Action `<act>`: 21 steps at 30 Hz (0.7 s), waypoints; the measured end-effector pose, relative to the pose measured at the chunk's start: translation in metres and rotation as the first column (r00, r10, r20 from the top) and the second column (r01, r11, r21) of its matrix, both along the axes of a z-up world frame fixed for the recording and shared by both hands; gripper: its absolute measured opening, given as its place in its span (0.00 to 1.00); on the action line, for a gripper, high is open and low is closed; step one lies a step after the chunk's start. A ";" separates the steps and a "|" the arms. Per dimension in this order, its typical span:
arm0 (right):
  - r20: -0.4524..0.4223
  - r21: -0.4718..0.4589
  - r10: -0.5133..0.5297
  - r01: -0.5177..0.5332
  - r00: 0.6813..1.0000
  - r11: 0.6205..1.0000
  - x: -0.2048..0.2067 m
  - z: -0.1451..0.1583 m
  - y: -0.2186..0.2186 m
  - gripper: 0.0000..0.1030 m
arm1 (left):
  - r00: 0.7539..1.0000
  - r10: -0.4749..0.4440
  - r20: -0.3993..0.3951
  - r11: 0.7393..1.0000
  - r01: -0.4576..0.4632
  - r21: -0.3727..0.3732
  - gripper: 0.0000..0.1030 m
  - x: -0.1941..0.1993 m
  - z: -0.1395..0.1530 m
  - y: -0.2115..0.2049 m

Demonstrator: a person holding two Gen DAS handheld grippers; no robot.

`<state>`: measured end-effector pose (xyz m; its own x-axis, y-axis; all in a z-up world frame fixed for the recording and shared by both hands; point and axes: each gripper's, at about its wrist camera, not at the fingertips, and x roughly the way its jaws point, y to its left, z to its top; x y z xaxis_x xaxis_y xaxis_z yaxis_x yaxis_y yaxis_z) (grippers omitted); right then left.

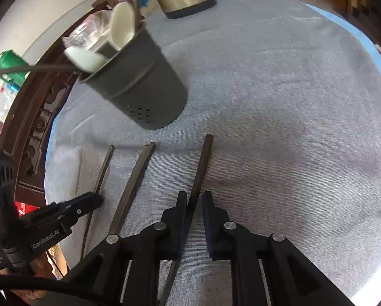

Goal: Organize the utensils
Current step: 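Lift the chopstick off the cloth and raise it upright with the right tool, then lower the chopstick into the gray holder and open the right tool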

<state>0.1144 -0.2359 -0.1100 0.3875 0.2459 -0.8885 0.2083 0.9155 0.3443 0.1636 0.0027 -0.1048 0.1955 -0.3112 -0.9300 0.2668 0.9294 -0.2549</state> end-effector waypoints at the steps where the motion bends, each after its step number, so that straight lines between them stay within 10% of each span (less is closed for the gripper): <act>1: -0.010 -0.002 -0.018 0.018 1.000 1.000 0.002 -0.001 -0.004 0.20 | 1.000 0.001 0.003 1.000 -0.001 0.004 0.29 0.006 0.001 0.001; 13: -0.077 -0.076 -0.124 0.118 0.989 0.990 0.026 -0.001 -0.009 0.11 | 0.995 -0.084 0.048 0.993 0.080 0.084 0.18 0.034 0.006 -0.023; 21: 0.073 -0.046 -0.076 0.080 0.994 0.996 -0.001 0.014 -0.010 0.07 | 0.985 -0.082 0.150 0.996 0.076 0.049 0.06 0.023 0.029 -0.007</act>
<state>0.1135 -0.2458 -0.0957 0.4664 0.1696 -0.8681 0.2562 0.9135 0.3161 0.1866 -0.0047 -0.0763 0.3116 -0.2916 -0.9044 0.3722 0.9132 -0.1662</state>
